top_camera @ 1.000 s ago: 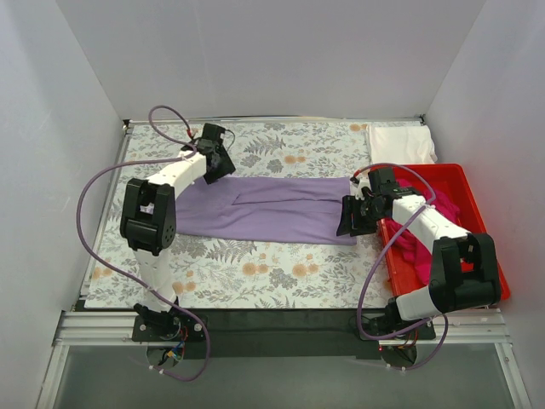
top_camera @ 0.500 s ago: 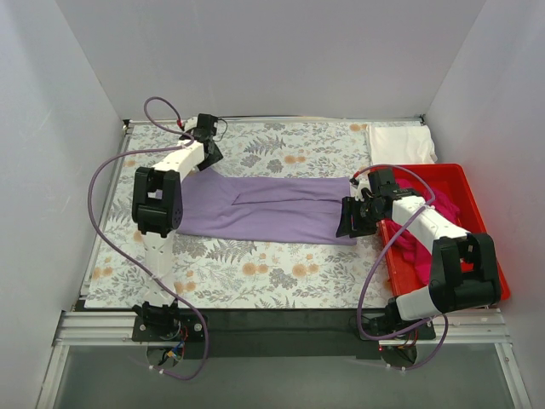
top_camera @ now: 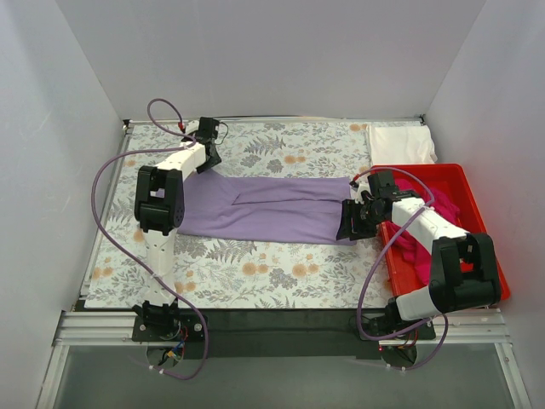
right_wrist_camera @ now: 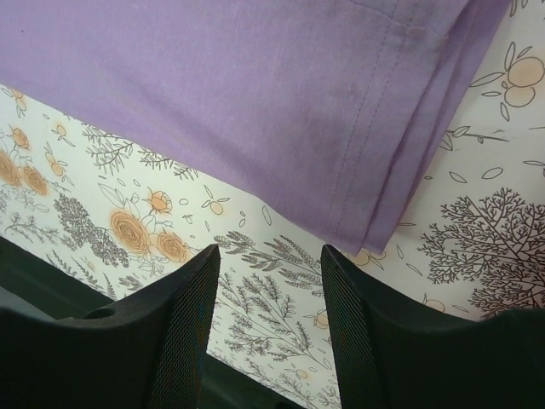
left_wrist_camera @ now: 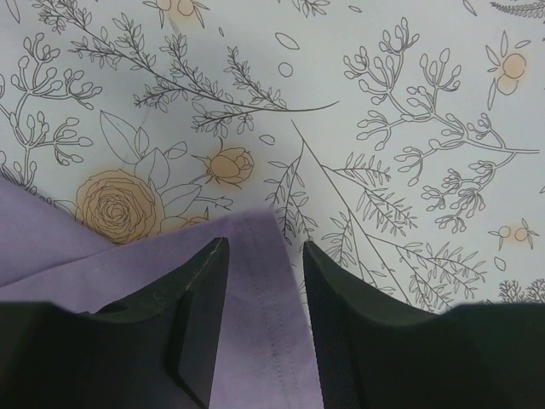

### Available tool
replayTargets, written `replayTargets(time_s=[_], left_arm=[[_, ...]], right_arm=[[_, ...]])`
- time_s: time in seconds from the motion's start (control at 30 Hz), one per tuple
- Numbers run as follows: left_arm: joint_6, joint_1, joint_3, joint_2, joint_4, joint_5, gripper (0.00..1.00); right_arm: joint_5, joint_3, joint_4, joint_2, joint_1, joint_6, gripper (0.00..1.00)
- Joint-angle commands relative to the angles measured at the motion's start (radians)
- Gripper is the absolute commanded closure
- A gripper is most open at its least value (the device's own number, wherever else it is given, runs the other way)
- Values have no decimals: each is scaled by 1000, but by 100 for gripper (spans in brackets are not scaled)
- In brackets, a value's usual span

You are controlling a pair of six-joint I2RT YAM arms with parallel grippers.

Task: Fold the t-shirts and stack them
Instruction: Fold the tshirt

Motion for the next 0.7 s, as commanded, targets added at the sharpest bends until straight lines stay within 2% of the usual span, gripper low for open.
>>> replayTargets(time_s=[0.0, 0.3, 0.47, 0.53, 0.67], left_arm=[[26, -1, -4, 21, 6, -44, 61], [66, -9, -30, 80, -26, -44, 68], [61, -9, -33, 80, -40, -51, 95], [62, -9, -12, 66, -38, -48, 100], [69, -9, 39, 35, -37, -44, 100]], right_arm=[[-19, -3, 10, -23, -2, -13, 51], [-25, 2, 13, -13, -2, -15, 51], [-25, 5, 12, -13, -4, -16, 51], [-27, 5, 13, -11, -2, -18, 51], [-31, 5, 15, -6, -4, -22, 51]])
